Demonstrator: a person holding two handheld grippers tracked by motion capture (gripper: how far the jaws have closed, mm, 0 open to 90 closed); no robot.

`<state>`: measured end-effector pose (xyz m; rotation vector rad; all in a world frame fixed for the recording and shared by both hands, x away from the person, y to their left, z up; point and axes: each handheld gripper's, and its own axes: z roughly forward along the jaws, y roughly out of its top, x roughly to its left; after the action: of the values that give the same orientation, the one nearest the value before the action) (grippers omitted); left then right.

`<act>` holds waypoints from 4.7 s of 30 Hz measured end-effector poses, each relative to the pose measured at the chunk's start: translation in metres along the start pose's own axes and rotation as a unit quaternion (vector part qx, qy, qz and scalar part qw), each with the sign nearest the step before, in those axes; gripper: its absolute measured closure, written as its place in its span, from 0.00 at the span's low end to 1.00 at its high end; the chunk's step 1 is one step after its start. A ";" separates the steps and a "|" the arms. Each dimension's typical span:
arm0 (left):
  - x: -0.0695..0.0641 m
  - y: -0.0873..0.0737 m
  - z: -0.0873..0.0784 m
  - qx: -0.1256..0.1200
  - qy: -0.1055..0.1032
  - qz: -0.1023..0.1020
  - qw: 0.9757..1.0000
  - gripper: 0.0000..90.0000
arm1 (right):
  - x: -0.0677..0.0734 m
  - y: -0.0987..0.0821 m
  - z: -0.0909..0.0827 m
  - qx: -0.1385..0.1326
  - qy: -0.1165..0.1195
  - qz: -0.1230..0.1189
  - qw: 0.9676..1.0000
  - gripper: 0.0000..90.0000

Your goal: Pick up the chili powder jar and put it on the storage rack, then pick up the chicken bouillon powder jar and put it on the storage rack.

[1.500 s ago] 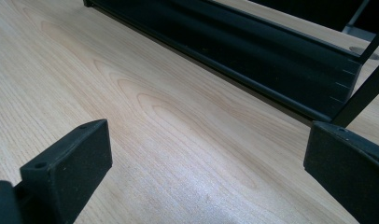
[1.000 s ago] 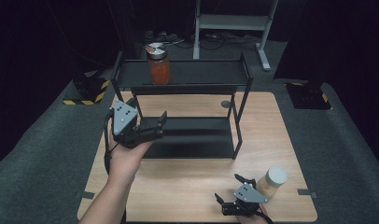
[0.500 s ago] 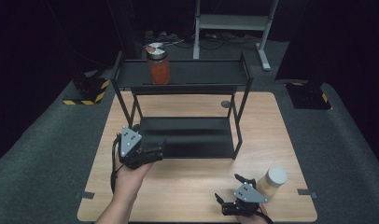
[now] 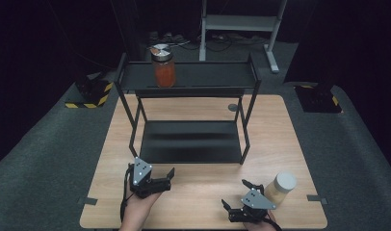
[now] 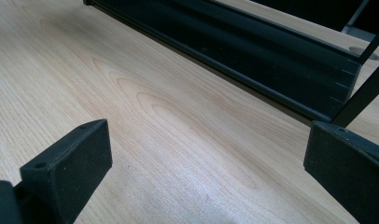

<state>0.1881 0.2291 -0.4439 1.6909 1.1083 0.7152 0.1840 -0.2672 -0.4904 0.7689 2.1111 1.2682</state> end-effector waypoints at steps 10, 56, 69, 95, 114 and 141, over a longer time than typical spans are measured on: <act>-0.001 -0.035 0.005 0.058 -0.012 0.000 0.998 0.01 | 0.001 0.000 0.000 0.001 -0.001 -0.001 1.000 0.00; -0.035 -0.029 0.013 0.110 -0.011 0.133 0.985 0.01 | 0.001 0.008 -0.036 -0.074 -0.001 -0.003 0.997 0.01; -0.037 -0.029 0.013 0.110 -0.015 0.145 0.983 0.01 | 0.001 0.018 -0.060 -0.103 -0.017 -0.002 0.994 0.00; -0.035 -0.028 0.014 0.112 -0.020 0.147 0.983 0.01 | -0.022 0.011 -0.096 -0.119 -0.064 0.014 0.991 0.00; -0.033 -0.028 0.014 0.112 -0.026 0.144 0.983 0.01 | -0.037 -0.007 -0.114 -0.116 -0.119 0.048 0.985 0.00; -0.032 -0.028 0.014 0.111 -0.030 0.146 0.983 0.01 | -0.055 -0.040 -0.095 -0.088 -0.112 0.117 0.983 0.07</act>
<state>0.1764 0.1982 -0.4740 2.0804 0.9336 0.7388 0.1468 -0.3773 -0.4798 1.0506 1.7428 1.3952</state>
